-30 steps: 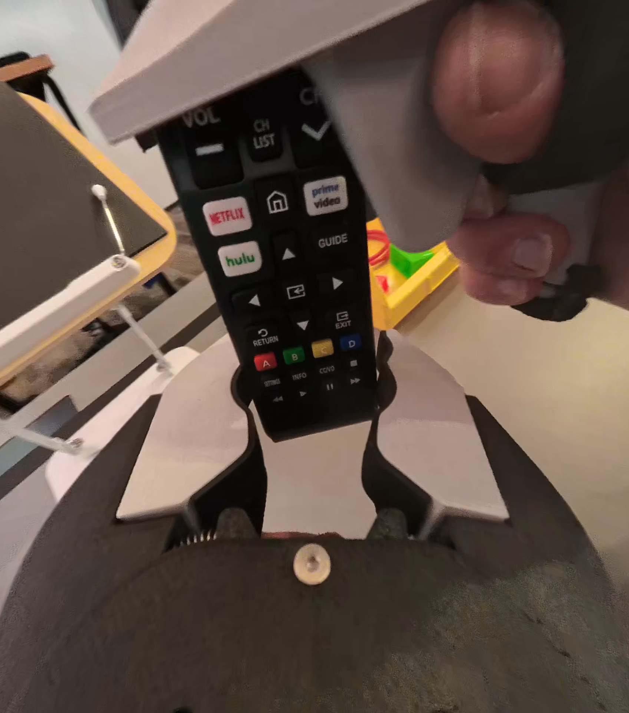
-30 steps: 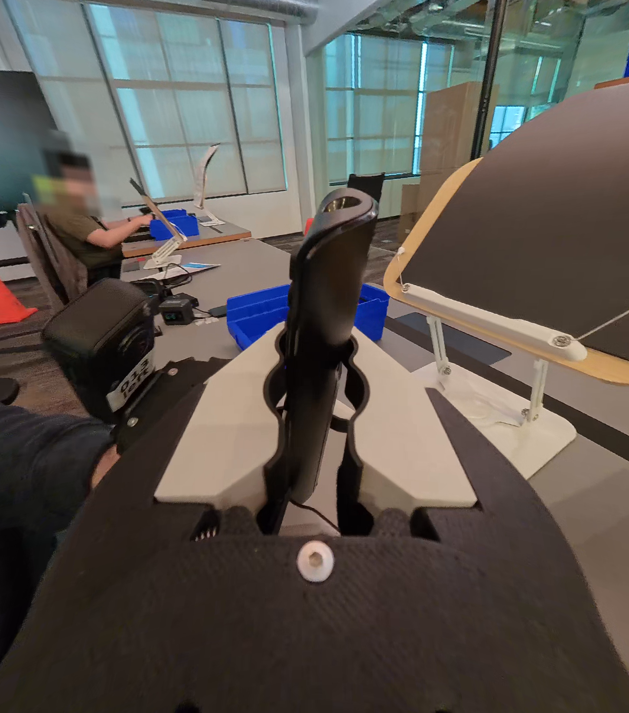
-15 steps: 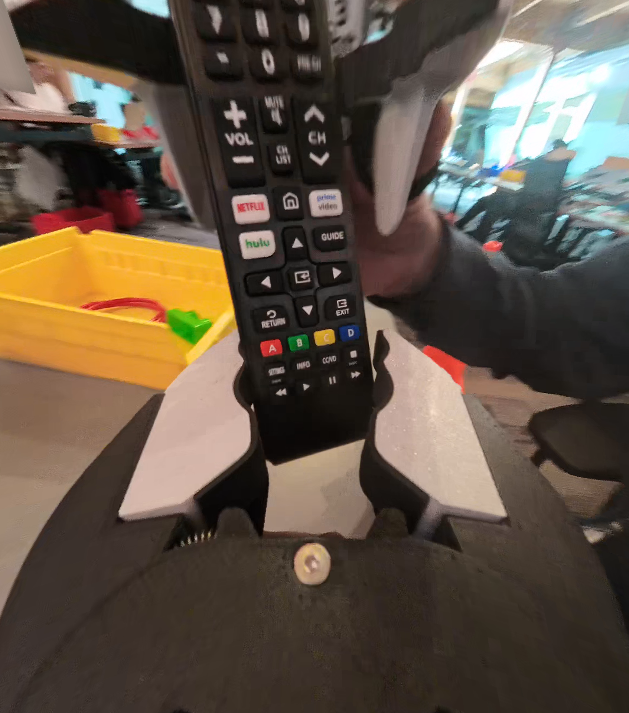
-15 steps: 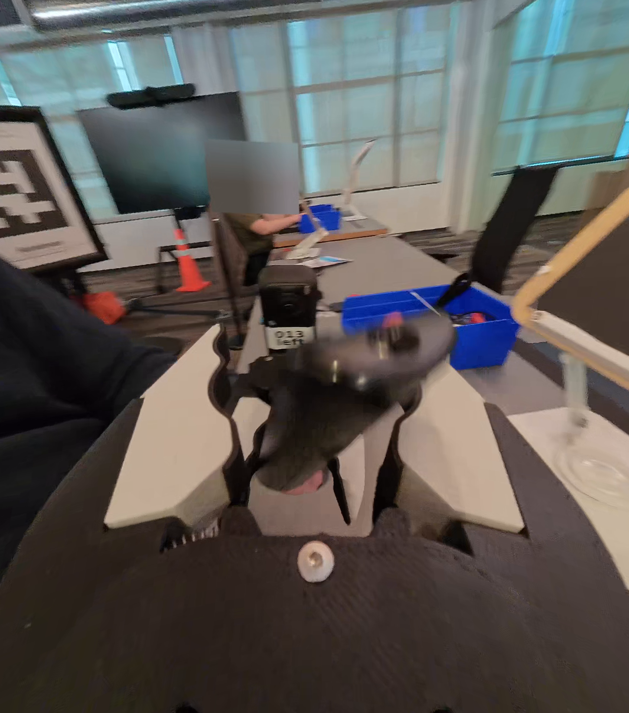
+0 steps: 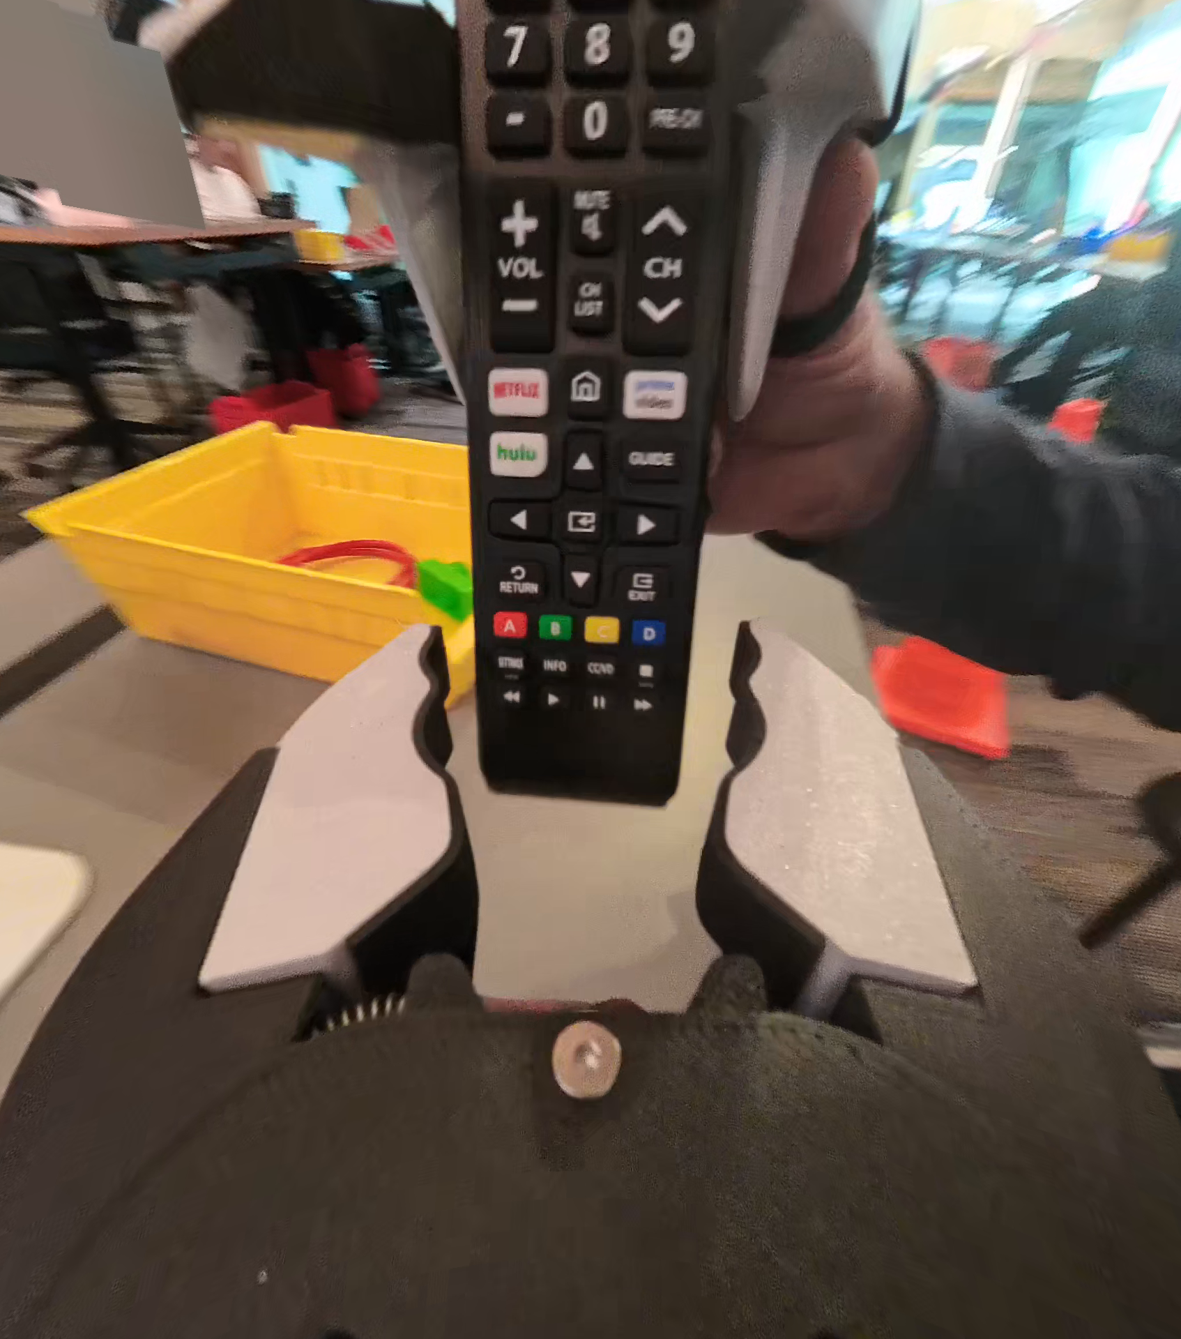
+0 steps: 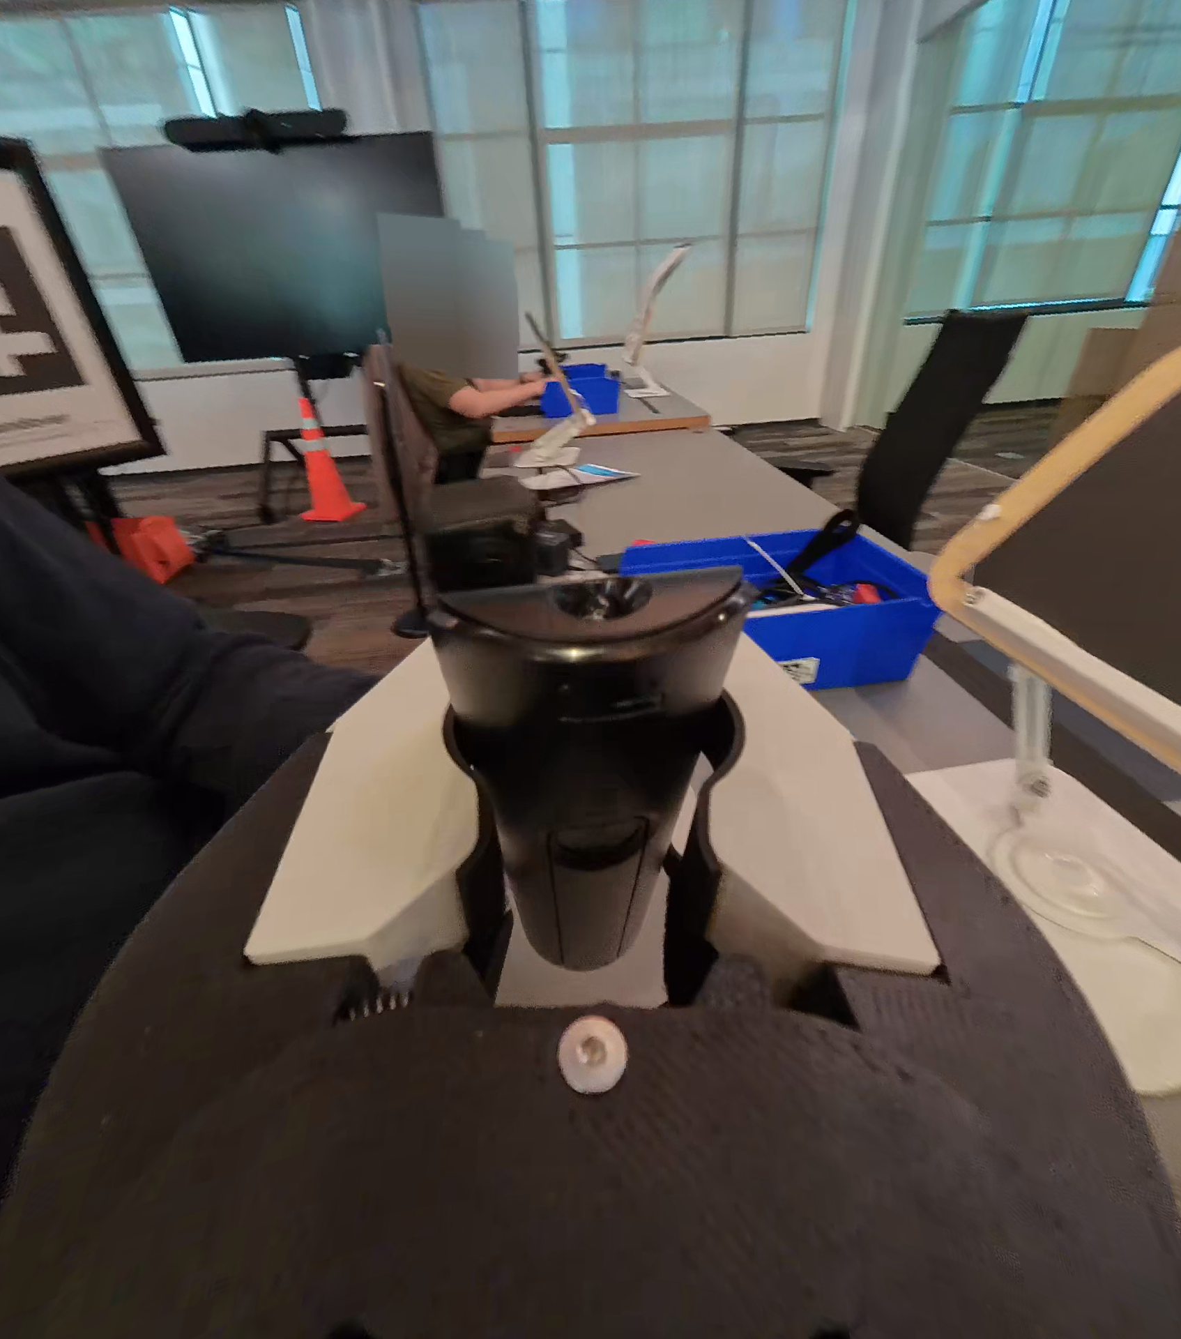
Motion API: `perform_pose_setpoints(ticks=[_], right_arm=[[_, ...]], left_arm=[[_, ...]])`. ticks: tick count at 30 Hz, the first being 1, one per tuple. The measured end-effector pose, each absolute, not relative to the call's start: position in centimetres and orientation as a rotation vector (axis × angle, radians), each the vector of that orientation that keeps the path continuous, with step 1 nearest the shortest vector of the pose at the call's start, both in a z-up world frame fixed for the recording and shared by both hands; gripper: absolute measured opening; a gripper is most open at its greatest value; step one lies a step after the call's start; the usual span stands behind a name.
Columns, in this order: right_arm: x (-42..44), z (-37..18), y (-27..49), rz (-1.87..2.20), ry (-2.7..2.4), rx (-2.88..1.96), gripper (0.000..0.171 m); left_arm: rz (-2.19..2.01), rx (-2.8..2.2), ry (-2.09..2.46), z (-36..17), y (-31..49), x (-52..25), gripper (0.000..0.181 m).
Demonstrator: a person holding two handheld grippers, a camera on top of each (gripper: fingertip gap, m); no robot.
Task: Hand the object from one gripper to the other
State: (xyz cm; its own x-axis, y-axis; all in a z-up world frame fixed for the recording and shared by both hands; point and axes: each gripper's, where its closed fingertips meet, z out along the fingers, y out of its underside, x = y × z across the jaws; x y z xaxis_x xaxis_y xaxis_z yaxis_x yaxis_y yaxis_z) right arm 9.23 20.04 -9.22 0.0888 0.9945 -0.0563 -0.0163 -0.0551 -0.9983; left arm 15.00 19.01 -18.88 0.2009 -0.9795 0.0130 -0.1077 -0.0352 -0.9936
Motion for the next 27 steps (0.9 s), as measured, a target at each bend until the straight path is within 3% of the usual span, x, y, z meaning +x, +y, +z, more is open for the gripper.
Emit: perform_pose_setpoints(ticks=[7, 10, 19, 23, 27], right_arm=[[8.8, -9.5, 21.1, 1.138, -1.033, -1.366, 0.054], [8.5, -9.7, 21.3, 1.083, -1.017, -1.392, 0.055], [8.8, -10.2, 21.0, 1.055, -1.048, -1.423, 0.057], [9.4, -10.2, 20.7, 1.002, -1.112, -1.404, 0.076], [11.4, -10.0, 20.7, 0.837, -1.216, -1.348, 0.082]], left_arm=[[-0.353, -1.391, 1.09, -19.0, 21.7, 14.7, 0.062], [-0.175, -1.409, 1.02, -19.3, 22.8, 14.7, 0.049], [-0.229, -1.438, 0.976, -19.4, 23.3, 14.2, 0.037], [-0.324, -1.451, 1.014, -19.3, 23.4, 14.0, 0.034], [-0.352, -1.441, 1.134, -18.8, 23.1, 13.7, 0.034]])
